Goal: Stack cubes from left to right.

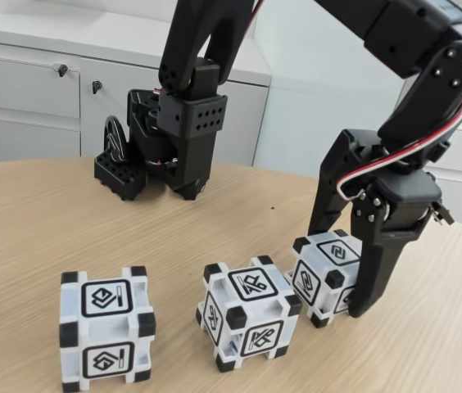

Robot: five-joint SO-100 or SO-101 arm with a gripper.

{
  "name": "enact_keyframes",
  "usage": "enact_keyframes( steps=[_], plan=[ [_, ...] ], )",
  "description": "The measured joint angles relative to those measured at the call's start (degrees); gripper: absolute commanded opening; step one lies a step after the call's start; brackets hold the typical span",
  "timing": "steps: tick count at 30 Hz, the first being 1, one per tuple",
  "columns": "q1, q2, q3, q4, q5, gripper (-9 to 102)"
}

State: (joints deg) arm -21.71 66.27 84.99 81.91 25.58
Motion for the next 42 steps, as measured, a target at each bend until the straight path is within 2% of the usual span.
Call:
enact_keyframes(
  steps=[13, 23, 32, 36, 42],
  plan=[
    [0.0, 0.0, -0.1, 0.7, 0.0, 17],
    [0.0, 1.0, 0.0, 0.7, 0.0, 16],
    [0.1, 25.1, 0.1, 1.0, -2.2, 17],
    [4.7, 35.6, 0.1, 1.8, -3.9, 17],
    [18.7, 38.7, 0.3, 1.7, -11.2, 17]
  ],
)
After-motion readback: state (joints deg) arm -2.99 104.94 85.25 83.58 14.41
